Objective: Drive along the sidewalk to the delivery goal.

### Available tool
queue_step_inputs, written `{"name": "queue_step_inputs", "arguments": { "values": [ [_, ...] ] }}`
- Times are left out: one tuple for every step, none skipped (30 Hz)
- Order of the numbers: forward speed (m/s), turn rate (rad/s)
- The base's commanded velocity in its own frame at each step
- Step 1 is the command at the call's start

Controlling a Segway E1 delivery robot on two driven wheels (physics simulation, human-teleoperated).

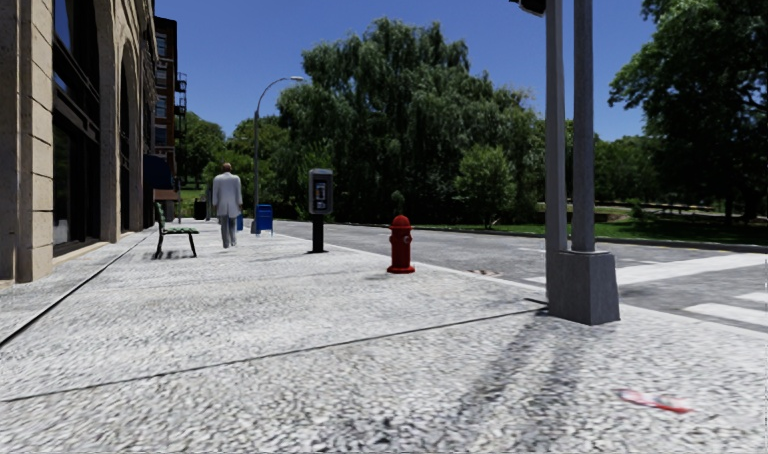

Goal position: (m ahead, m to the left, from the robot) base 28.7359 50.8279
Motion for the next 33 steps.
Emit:
{"name": "queue_step_inputs", "arguments": {
  "values": [
    [1.68,0.69],
    [1.68,0.69],
    [2.00,0.69],
    [2.00,0.69],
    [2.00,0.68],
    [2.00,0.68],
    [2.00,0.68],
    [2.00,0.68],
    [2.00,0.68],
    [2.00,0.67],
    [2.00,0.66],
    [2.00,0.66],
    [2.00,0.62],
    [2.00,0.55],
    [2.00,0.49],
    [2.00,0.49],
    [2.00,0.00],
    [2.00,0.00],
    [2.00,0.00],
    [2.00,0.00],
    [2.00,0.00],
    [2.00,0.00],
    [2.00,0.00],
    [2.00,0.00],
    [2.00,0.00],
    [2.00,0.00],
    [2.00,0.00],
    [2.00,0.00],
    [2.00,0.00],
    [2.00,0.00],
    [2.00,0.00],
    [2.00,0.00],
    [2.00,0.00]
  ]
}}
